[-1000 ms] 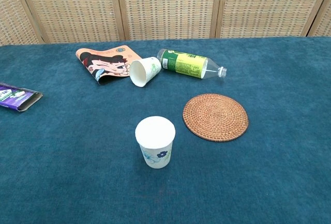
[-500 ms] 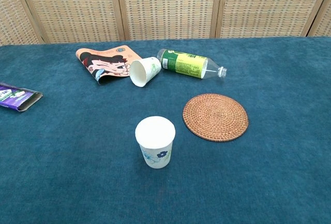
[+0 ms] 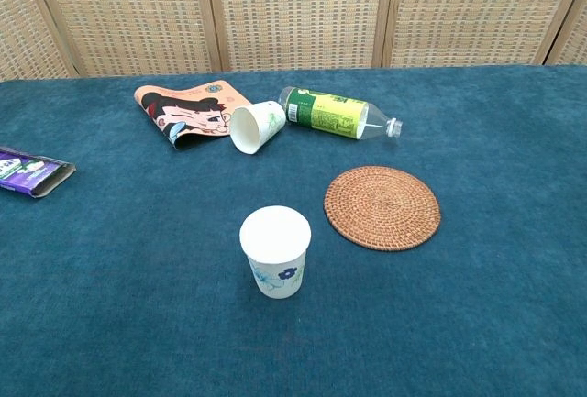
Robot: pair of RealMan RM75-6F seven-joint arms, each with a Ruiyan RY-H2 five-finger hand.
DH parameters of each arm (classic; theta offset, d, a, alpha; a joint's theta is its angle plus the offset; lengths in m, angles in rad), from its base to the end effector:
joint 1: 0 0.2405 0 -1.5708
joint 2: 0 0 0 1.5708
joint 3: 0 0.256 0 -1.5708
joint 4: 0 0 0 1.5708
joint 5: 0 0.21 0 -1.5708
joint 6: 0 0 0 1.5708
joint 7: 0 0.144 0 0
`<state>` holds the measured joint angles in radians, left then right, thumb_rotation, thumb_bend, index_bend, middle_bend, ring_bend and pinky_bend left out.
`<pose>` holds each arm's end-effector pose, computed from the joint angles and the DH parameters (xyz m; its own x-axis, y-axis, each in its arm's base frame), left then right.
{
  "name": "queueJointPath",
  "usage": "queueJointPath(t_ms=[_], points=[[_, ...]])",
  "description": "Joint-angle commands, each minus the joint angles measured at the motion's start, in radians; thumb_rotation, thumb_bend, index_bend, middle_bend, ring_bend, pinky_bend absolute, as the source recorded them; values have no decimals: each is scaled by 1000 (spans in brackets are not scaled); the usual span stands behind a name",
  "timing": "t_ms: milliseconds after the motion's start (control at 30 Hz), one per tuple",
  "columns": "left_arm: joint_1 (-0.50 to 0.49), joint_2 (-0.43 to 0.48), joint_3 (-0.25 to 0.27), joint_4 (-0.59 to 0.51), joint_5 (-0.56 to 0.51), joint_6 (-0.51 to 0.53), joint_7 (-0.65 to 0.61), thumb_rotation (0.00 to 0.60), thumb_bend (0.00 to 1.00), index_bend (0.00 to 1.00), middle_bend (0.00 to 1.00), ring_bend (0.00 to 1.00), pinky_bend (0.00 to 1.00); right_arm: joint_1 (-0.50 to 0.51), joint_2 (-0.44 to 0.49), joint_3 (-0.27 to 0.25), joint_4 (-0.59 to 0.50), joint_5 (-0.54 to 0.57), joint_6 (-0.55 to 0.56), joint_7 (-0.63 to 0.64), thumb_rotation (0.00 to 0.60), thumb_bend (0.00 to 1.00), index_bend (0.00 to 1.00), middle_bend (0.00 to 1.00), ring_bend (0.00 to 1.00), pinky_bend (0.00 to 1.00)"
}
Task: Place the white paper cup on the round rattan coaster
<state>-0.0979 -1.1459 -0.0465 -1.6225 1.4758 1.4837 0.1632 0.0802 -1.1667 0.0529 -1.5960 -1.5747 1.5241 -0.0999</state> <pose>-0.3077 0.1840 0.1500 0.5058 0.0053 0.8626 0.8626 0.0003 -0.5059 -0.2985 -0.1796 0.1469 0.4589 0.0436 0.8874 -0.8842 -0.0757 0.4609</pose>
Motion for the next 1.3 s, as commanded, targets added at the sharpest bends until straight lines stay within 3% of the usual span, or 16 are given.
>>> queueJointPath(t_ms=[33, 233, 433, 767, 1300], points=[[1, 1, -2, -2, -2, 3, -1, 0, 56, 0, 0, 0, 0, 12, -1, 2, -6, -21, -2, 25, 600, 1, 112, 0, 0, 0], [4, 5, -5, -6, -6, 8, -2, 0, 57, 0, 0, 0, 0, 75, -1, 11, -63, -90, -42, 45, 600, 1, 195, 0, 0, 0], [3, 6, -4, -3, -8, 3, -7, 0, 56, 0, 0, 0, 0, 149, 7, 25, -199, -125, -130, -17, 600, 1, 199, 0, 0, 0], [0, 5, -2, 1, -1, 0, -15, 0, 56, 0, 0, 0, 0, 294, -94, 65, -372, -28, -369, -213, 600, 4, 204, 0, 0, 0], [-2, 7, -2, 9, -3, -9, -41, 0, 57, 0, 0, 0, 0, 459, -318, 143, -286, 202, -529, -321, 600, 34, 199, 0, 0, 0]])
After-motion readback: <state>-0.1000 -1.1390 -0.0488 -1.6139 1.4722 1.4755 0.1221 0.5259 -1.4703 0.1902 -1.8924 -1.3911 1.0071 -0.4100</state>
